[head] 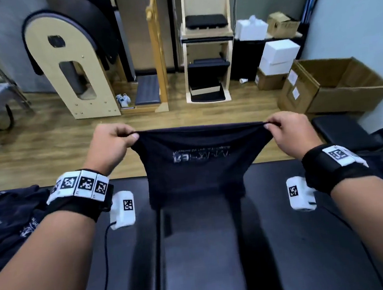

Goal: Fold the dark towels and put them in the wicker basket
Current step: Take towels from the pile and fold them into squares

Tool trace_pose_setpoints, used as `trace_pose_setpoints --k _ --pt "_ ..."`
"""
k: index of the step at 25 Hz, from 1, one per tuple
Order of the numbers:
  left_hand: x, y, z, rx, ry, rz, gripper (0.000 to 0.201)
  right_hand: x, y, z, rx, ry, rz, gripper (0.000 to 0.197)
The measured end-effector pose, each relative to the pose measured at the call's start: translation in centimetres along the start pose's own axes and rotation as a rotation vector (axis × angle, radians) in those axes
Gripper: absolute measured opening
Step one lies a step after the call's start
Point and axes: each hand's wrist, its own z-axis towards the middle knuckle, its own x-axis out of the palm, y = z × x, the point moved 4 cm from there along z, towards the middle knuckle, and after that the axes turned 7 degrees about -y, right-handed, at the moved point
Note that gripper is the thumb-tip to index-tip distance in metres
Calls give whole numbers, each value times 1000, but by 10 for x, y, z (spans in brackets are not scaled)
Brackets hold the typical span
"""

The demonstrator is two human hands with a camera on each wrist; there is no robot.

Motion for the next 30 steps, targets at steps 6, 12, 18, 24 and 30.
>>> trace_pose_setpoints --k 6,12,18,24,30 --pt "-13 4 -71 89 92 233 13 -32 -3 -83 -75 23 27 9" --pt "33 99 -225 -168 323 442 32 47 -72 -241 162 442 -61 18" --pt "51 139 -324 -330 486 504 28 57 -92 -337 128 694 -12 20" --pt "46 149 -333 -459 767 556 31 52 -86 -332 19 1010 -4 14" --pt "48 135 -270 -390 508 519 16 58 -77 -266 87 748 -36 13"
